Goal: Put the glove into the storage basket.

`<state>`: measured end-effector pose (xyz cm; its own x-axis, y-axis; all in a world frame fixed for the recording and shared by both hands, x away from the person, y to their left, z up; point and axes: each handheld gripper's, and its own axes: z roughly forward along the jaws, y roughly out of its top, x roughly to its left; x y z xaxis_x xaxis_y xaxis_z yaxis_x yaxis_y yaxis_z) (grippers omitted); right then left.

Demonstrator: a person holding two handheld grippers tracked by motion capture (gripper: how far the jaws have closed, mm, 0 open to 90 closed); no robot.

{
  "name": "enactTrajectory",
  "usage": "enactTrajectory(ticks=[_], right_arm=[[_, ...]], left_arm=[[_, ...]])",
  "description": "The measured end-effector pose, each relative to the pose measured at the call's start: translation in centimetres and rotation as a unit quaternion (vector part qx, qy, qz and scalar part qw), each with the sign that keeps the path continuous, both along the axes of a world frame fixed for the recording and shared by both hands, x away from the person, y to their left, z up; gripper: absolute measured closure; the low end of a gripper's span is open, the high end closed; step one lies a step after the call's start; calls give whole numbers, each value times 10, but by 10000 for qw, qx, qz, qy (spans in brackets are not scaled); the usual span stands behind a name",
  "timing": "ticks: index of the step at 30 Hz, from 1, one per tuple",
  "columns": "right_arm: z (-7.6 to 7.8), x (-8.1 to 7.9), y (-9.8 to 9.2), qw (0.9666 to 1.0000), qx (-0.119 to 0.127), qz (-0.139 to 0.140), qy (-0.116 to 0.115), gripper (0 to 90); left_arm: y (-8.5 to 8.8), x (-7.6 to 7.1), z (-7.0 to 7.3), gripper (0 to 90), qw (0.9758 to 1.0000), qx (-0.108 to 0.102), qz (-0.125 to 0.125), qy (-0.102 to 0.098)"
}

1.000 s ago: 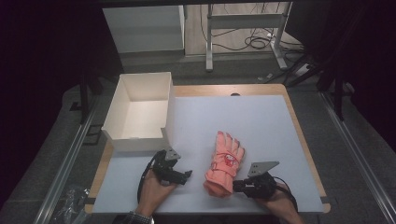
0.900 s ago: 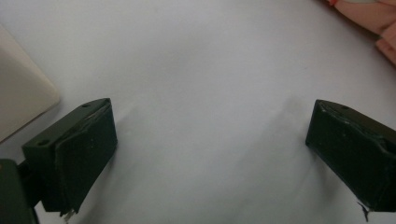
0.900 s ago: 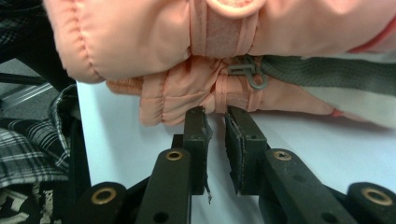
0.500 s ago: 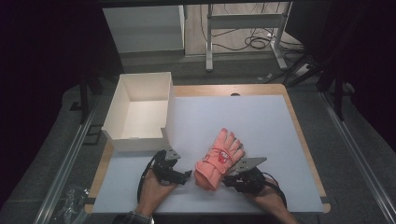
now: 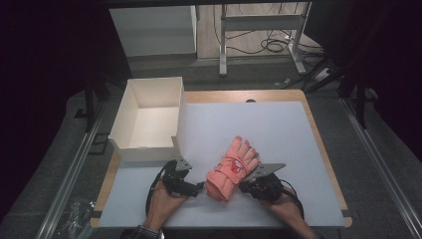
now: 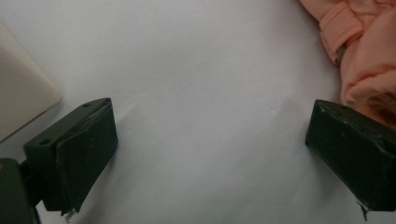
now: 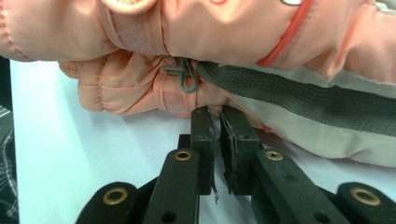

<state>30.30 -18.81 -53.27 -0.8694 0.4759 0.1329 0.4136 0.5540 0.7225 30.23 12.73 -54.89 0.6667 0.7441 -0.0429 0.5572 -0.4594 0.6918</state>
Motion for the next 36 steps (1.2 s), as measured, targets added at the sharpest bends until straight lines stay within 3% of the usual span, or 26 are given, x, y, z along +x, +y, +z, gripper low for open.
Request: enactTrajectory(ticks=[15, 22, 30, 36], right_arm=[[-2, 18, 15, 9999, 54, -102, -32, 865], [-2, 18, 16, 9999, 29, -142, -78, 870], [0, 12, 13, 9996, -115, -121, -245, 796], [6, 10, -9, 9978, -213, -426, -453, 719]], left_arm=[[13, -2, 1, 46, 10000, 28, 26, 18], [14, -1, 0, 34, 10000, 25, -21, -2], [13, -2, 1, 30, 9999, 6, -91, 53], [14, -3, 8, 23, 9997, -133, -171, 110]])
